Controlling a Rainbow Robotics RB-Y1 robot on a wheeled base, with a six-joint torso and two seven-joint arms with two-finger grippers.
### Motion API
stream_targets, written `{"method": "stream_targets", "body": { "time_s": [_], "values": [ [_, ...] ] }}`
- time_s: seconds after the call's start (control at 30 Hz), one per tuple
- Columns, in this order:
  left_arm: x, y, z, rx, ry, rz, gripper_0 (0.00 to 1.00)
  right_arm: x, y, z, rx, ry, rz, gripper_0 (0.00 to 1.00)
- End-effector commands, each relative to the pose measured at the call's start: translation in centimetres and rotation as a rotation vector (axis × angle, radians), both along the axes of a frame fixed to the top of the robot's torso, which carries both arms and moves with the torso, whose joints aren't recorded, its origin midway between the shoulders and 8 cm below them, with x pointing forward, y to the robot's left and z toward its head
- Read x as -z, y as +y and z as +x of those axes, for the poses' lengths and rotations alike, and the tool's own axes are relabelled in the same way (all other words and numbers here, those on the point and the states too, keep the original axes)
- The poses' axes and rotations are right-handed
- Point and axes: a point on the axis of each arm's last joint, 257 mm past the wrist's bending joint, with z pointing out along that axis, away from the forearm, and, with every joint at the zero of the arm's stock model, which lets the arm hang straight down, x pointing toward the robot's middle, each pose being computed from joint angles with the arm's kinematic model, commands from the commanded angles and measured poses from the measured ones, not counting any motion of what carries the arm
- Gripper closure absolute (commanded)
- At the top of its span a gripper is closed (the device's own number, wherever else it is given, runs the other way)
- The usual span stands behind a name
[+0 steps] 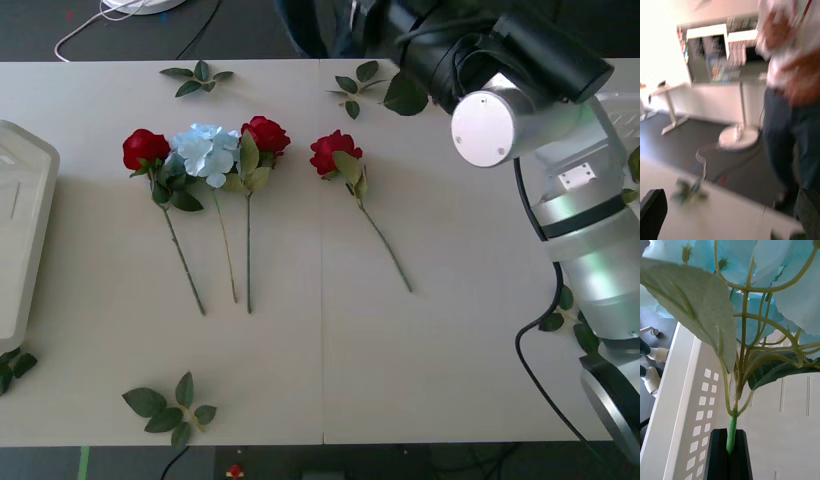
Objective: Place the red flowers into the right box and the blue flowers into the left box. If a person shows an open palm, hand one flower to the person first, then continue sorting.
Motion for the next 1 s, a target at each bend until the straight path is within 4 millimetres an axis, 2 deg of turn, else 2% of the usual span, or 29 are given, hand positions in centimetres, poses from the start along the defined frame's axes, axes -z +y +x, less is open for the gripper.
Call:
{"method": "stream_targets", "body": {
  "time_s": [0.03, 0.07, 0.1, 0.13, 0.27, 0.4, 0.5, 0.6, 0.77, 0.9, 1.0],
  "values": [
    [-0.7, 0.2, 0.2, -0.042, -0.039, -0.045, 1.00, 0.5, -2.5, -2.3, -0.005, 0.049, -0.043, 0.00],
    [-0.7, 0.2, 0.2, -0.042, -0.039, -0.045, 0.99, 1.1, -3.0, -2.4, -0.002, 0.068, -0.057, 0.00],
    [1.5, -0.1, -0.4, -0.045, -0.009, -0.068, 0.99, 2.5, -3.7, -2.7, 0.003, 0.104, -0.087, 0.00],
    [1.8, -0.3, -0.3, -0.044, -0.009, -0.076, 0.98, 3.4, -4.2, -2.9, 0.007, 0.130, -0.108, 0.00],
    [1.3, -0.9, 0.5, -0.028, -0.027, -0.070, 0.97, 8.0, -6.6, -4.1, 0.023, 0.277, -0.163, 0.00],
    [1.3, -1.2, 0.6, -0.027, -0.034, -0.092, 1.00, 13.5, -9.3, -6.0, 0.057, 0.474, -0.214, 0.00],
    [2.0, -1.6, 0.6, -0.022, -0.018, -0.101, 1.00, 16.7, -10.9, -7.5, 0.082, 0.598, -0.259, 0.00],
    [2.5, -1.9, 0.7, -0.018, -0.010, -0.104, 1.00, 18.9, -12.0, -8.7, 0.100, 0.694, -0.323, 0.00],
    [3.9, -1.6, 0.2, -0.033, 0.019, -0.112, 1.00, 20.3, -11.7, -9.6, 0.114, 0.760, -0.448, 0.00],
    [5.5, -1.2, 0.0, -0.045, 0.035, -0.118, 1.00, 21.0, -10.0, -9.7, 0.126, 0.788, -0.503, 0.00],
    [7.1, -0.8, -0.1, -0.055, 0.047, -0.111, 1.00, 21.8, -8.1, -9.3, 0.133, 0.813, -0.521, 0.00]
  ]
}}
